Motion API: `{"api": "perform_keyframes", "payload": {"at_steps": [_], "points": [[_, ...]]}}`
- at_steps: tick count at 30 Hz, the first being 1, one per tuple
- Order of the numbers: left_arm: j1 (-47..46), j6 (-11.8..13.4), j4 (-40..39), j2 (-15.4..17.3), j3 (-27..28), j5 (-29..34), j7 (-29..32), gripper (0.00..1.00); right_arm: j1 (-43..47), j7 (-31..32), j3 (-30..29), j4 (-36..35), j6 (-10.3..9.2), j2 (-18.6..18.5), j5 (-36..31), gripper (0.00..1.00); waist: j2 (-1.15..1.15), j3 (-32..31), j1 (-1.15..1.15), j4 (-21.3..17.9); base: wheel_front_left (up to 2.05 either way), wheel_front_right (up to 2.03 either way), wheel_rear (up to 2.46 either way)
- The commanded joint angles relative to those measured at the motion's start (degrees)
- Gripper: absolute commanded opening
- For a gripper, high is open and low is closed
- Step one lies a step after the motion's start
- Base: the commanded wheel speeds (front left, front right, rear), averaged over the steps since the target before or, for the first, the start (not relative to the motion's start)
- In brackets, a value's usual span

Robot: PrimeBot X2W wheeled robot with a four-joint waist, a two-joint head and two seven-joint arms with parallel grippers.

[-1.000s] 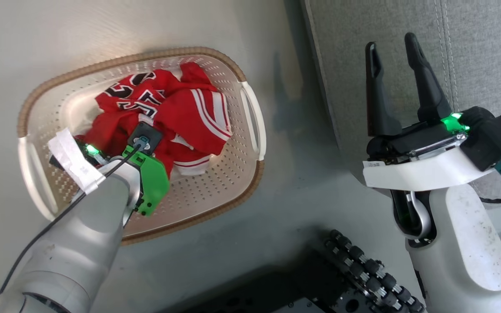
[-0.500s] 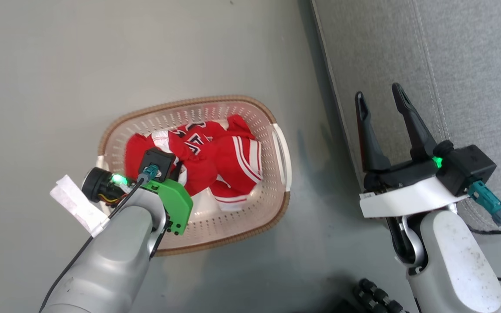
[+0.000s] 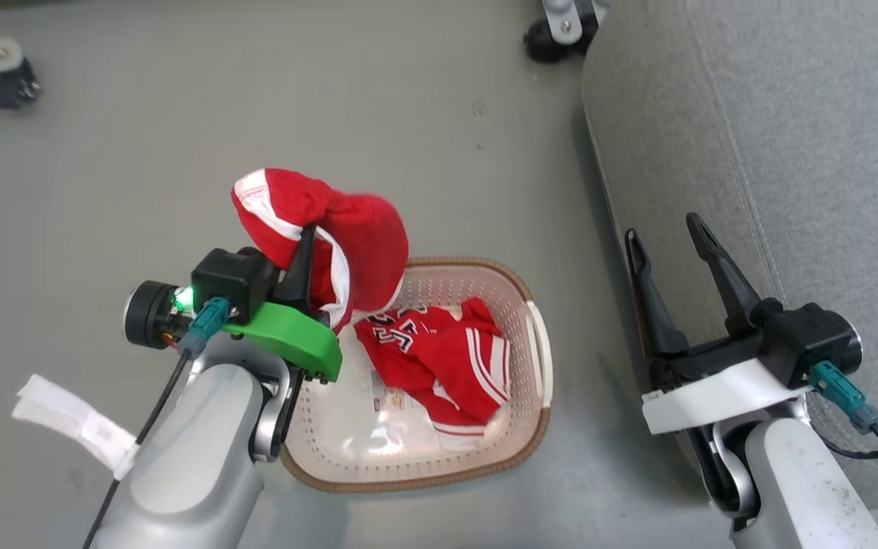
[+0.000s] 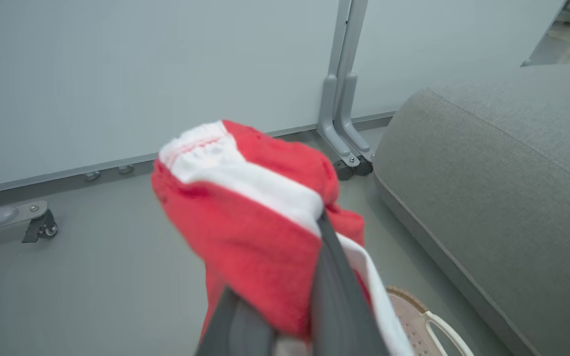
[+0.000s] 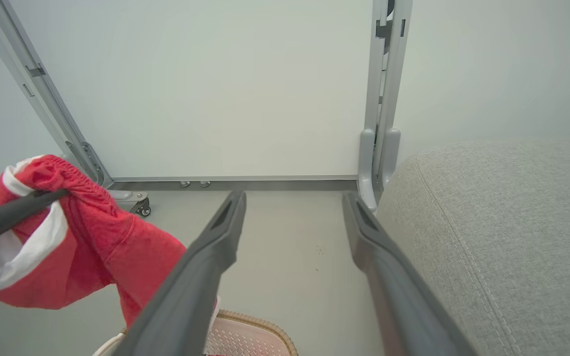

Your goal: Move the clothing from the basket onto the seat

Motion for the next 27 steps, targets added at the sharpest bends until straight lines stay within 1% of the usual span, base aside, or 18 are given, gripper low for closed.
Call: {"api": "perform_keyframes", "payload": {"at_steps": [1, 3, 6, 18, 23, 27], "points": [[1.6, 0.4, -1.7, 0.2, 0.8, 0.8, -0.2, 0.00, 1.5, 0.4, -0.2, -0.4, 0.00, -0.4, 0.0, 1.00, 0.00, -6.3, 0.01, 3.4, 0.00, 0.00, 0.00], [2.6, 0.6, -5.0, 0.0, 2.1, 1.5, -0.2, 0.00, 2.5, 0.9, -0.4, -0.6, 0.00, -0.3, 0.3, 1.00, 0.00, -8.0, 0.01, 3.8, 0.00, 0.00, 0.00], [3.9, 0.2, -9.5, -0.1, 3.6, 2.5, -0.1, 0.00, 4.0, 1.7, -0.2, -1.3, 0.00, 0.0, 0.5, 1.00, 0.00, -10.1, 0.01, 3.9, 0.00, 0.00, 0.00], [11.8, -1.3, -23.8, 0.2, 5.0, 5.2, -0.1, 0.00, 10.1, 3.9, 1.5, -2.1, 0.00, 0.6, 1.7, 1.00, 0.00, -17.6, 0.01, 2.7, 0.00, 0.00, 0.00], [15.8, -1.8, -27.0, 0.4, 4.7, 4.5, -0.1, 0.00, 12.4, 4.9, 1.9, -2.8, 0.00, 0.9, 2.1, 1.00, 0.00, -19.9, 0.01, 2.6, 0.00, 0.00, 0.00], [18.5, -1.6, -28.8, 0.5, 4.2, 4.3, -0.1, 0.00, 14.2, 5.7, 2.0, -3.8, 0.00, 1.1, 2.2, 1.00, 0.00, -21.1, 0.01, 2.8, 0.00, 0.00, 0.00]]}}
